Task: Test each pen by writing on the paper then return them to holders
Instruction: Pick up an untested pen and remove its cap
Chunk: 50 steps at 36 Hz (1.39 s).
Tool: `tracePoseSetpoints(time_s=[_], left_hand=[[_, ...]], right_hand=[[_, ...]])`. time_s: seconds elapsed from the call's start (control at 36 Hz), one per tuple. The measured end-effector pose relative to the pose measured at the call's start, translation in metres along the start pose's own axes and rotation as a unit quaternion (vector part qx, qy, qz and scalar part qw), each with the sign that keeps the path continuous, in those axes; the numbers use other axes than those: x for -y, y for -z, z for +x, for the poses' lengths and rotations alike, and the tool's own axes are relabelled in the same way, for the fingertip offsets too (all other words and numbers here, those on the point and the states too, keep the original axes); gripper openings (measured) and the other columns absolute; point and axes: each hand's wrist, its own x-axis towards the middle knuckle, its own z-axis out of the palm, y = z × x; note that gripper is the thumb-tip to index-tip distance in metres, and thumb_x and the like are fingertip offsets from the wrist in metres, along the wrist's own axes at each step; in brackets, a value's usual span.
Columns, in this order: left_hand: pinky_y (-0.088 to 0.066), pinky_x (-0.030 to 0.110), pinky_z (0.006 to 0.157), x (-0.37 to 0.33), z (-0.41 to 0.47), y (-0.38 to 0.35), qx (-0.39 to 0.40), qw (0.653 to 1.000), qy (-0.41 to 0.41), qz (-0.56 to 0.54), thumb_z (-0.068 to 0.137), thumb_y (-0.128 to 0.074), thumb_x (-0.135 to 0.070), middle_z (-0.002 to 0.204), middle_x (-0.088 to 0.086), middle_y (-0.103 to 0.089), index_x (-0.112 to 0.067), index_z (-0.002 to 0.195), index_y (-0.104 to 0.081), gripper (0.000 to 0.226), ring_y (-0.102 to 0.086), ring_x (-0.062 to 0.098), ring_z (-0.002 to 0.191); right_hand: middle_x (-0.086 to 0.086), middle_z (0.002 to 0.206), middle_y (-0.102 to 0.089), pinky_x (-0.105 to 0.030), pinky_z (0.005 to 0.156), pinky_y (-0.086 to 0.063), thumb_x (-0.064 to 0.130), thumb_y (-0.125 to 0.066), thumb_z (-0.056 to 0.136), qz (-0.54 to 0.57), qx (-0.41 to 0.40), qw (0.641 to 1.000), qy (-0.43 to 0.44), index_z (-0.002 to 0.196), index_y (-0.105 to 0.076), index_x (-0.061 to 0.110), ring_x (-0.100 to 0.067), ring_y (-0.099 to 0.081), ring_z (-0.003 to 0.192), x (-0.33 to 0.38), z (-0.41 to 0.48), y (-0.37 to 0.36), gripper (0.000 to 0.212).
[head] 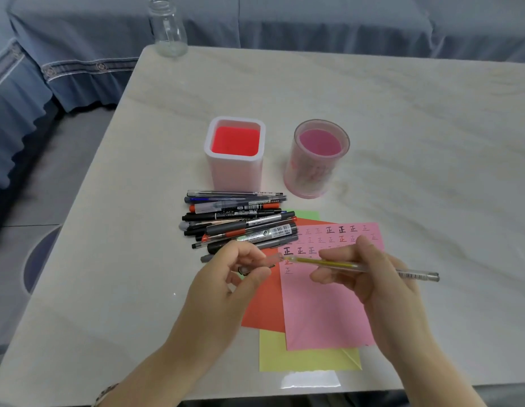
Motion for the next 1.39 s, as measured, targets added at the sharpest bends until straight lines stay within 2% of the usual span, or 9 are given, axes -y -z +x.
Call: tracePoseSetpoints(time_s=[0.28, 0.42, 0.61, 0.72, 0.81, 0.97, 1.17, 1.22, 1.39], left_hand=[[-0.039, 0.004, 0.070, -0.017, -0.005, -0.004, 0.090, 0.994, -0.048, 0.034, 0.078, -0.062, -0.026, 0.082, -0.024, -0.065, -0.037, 0.083, -0.062, 0.012, -0.059, -0.005, 0.079], [-0.039, 0.010, 0.054, -0.028, 0.002, -0.005, 0.113, 0.989, 0.062, -0.071, 0.081, -0.064, 0.003, 0.056, -0.009, -0.062, -0.018, 0.077, -0.067, 0.021, -0.051, 0.000, 0.051], [-0.042, 0.015, 0.047, -0.039, 0.018, 0.007, 0.231, 0.918, 0.242, -0.211, 0.080, -0.061, 0.001, 0.055, 0.004, -0.059, -0.007, 0.069, -0.065, 0.014, -0.047, 0.007, 0.043], [-0.048, 0.016, 0.057, -0.033, 0.020, 0.008, 0.095, 0.986, 0.104, -0.091, 0.079, -0.065, 0.006, 0.061, -0.003, -0.067, -0.015, 0.074, -0.067, 0.022, -0.063, 0.009, 0.055], [-0.048, 0.016, 0.060, -0.027, 0.018, 0.017, 0.015, 0.997, 0.052, -0.058, 0.078, -0.066, 0.007, 0.064, -0.006, -0.067, -0.021, 0.076, -0.066, 0.028, -0.064, 0.007, 0.061], [-0.051, 0.018, 0.055, -0.018, 0.009, 0.069, -0.161, 0.969, 0.087, -0.167, 0.074, -0.067, 0.012, 0.063, 0.002, -0.067, -0.005, 0.075, -0.063, 0.018, -0.061, 0.009, 0.057], [-0.052, 0.022, 0.063, 0.011, -0.008, 0.177, -0.373, 0.920, 0.067, -0.100, 0.079, -0.067, 0.003, 0.075, 0.011, -0.070, -0.009, 0.077, -0.061, 0.014, -0.068, 0.018, 0.068], [-0.051, 0.027, 0.066, 0.025, -0.009, 0.211, -0.398, 0.914, 0.075, -0.035, 0.078, -0.069, 0.000, 0.077, 0.010, -0.069, -0.013, 0.076, -0.062, 0.015, -0.066, 0.022, 0.072], [-0.043, 0.025, 0.066, 0.097, 0.015, 0.279, -0.381, 0.906, 0.147, 0.109, 0.078, -0.066, 0.001, 0.072, -0.004, -0.061, -0.021, 0.070, -0.055, 0.026, -0.060, 0.020, 0.073]], right_hand=[[-0.005, 0.041, -0.053, -0.015, 0.049, -0.040, 0.038, -0.052, 0.076, -0.072, 0.021, 0.997, 0.018, 0.051, -0.053, 0.021, -0.011, -0.047, 0.041, -0.010, 0.002, -0.004, 0.031], [-0.003, 0.039, -0.054, -0.016, 0.048, -0.039, 0.041, -0.057, 0.072, -0.104, 0.013, 0.993, 0.058, 0.047, -0.053, 0.023, -0.009, -0.045, 0.040, -0.013, 0.005, -0.003, 0.031], [-0.004, 0.038, -0.053, -0.016, 0.046, -0.039, 0.041, -0.057, 0.068, -0.084, 0.029, 0.993, 0.079, 0.057, -0.045, 0.004, -0.010, -0.045, 0.039, -0.007, 0.009, -0.005, 0.040], [-0.004, 0.042, -0.057, -0.016, 0.050, -0.041, 0.018, -0.059, 0.088, -0.072, -0.001, 0.996, 0.053, 0.055, -0.049, 0.010, -0.009, -0.048, 0.042, -0.010, 0.015, -0.019, 0.036], [-0.002, 0.044, -0.057, -0.018, 0.052, -0.044, 0.017, -0.051, 0.091, -0.061, 0.003, 0.998, 0.021, 0.060, -0.056, 0.006, -0.009, -0.050, 0.046, -0.009, 0.020, -0.039, 0.033], [0.000, 0.050, -0.063, -0.015, 0.052, -0.045, 0.019, -0.055, 0.089, -0.123, 0.135, 0.983, 0.012, 0.073, -0.067, 0.009, -0.004, -0.054, 0.046, 0.001, 0.031, -0.098, 0.022], [0.007, 0.058, -0.067, -0.009, 0.048, -0.039, 0.023, -0.061, 0.086, -0.285, 0.269, 0.920, -0.013, 0.081, -0.064, 0.020, -0.001, -0.055, 0.052, -0.011, 0.047, -0.168, 0.008], [0.007, 0.060, -0.067, -0.008, 0.045, -0.037, 0.021, -0.060, 0.087, -0.315, 0.286, 0.905, -0.009, 0.080, -0.063, 0.021, 0.000, -0.055, 0.052, -0.015, 0.050, -0.187, 0.007], [0.006, 0.063, -0.067, -0.020, 0.068, -0.047, 0.017, -0.057, 0.088, -0.370, 0.310, 0.876, -0.002, 0.080, -0.063, 0.022, -0.003, -0.057, 0.055, -0.026, 0.060, -0.231, 0.011]])
